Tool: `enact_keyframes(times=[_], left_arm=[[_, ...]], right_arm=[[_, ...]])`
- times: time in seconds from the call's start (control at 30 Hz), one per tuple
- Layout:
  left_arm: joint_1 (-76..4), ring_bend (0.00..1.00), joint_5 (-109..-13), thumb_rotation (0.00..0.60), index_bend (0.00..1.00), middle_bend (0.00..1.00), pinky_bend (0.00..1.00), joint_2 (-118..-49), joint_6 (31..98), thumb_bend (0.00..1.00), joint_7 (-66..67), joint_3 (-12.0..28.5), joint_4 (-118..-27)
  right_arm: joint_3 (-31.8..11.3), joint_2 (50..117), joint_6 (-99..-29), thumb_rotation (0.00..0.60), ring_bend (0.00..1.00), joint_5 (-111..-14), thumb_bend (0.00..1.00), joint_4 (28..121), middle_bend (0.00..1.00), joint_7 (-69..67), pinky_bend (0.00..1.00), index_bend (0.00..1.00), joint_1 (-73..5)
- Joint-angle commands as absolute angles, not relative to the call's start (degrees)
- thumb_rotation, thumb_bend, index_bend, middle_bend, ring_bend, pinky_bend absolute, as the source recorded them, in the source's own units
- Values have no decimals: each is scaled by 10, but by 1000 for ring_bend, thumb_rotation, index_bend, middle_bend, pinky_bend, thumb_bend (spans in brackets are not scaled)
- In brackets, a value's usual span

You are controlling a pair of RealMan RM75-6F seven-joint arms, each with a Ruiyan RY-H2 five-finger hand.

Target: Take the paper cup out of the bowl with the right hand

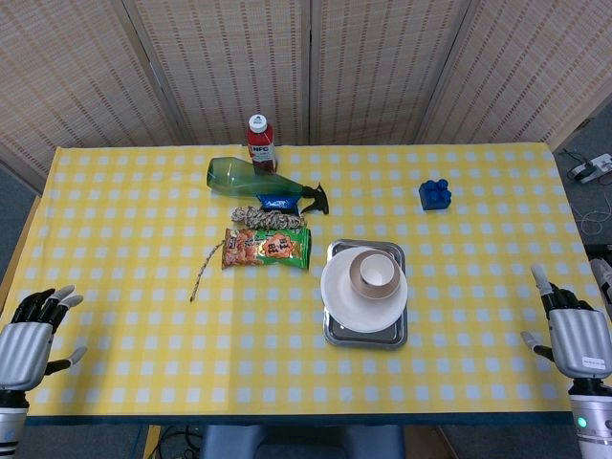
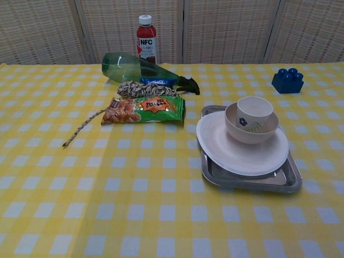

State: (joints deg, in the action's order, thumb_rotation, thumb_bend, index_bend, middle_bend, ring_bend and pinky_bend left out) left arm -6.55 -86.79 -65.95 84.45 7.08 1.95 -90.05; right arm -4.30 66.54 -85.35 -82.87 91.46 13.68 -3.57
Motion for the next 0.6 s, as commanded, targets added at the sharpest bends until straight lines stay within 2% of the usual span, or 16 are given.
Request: enact_keyframes(times=[0.03,0.13,0.2,0.23,0.3,0.37,0.4,0.5,0.6], left_arm=[[-65,124,-866,600,338,168,164,-657,843,22,72,19,-903],[-64,130,-864,600,348,168,181,-655,845,22,70,20,-906],[-64,132,-864,600,348,168,186,-652,845,22,66,20,-908],[-63,132,-863,600,348,168,191,-650,845,21,63,20,-909],[-62,133,-863,600,348,168,202,-648,847,21,57,21,-911],[-62,133,-866,600,349,168,217,-644,849,21,51,20,-914],[-62,133,-869,600,348,168,221,-643,850,21,49,19,-915],[-61,133,-875,600,349,168,227,-641,853,21,45,17,-918],[-60,134,-880,600,349,168,245,-639,853,21,44,14,-920]], right_arm=[[-40,663,-845,600,287,-833,52,913,269,118,481,181,-38],[-39,664,-840,600,291,-835,58,908,313,109,482,264,-41],[-43,670,-845,600,359,-840,70,903,394,105,539,288,-44],[-45,674,-846,600,424,-845,74,901,443,103,605,301,-47],[-49,676,-838,600,629,-848,79,905,587,107,819,330,-57],[-55,670,-814,600,790,-853,83,921,728,130,944,351,-78],[-59,667,-801,600,855,-853,87,931,796,144,976,362,-90],[-76,659,-748,600,975,-838,101,967,935,194,1000,392,-131],[-97,657,-686,600,1000,-799,126,998,1000,240,1000,424,-176]])
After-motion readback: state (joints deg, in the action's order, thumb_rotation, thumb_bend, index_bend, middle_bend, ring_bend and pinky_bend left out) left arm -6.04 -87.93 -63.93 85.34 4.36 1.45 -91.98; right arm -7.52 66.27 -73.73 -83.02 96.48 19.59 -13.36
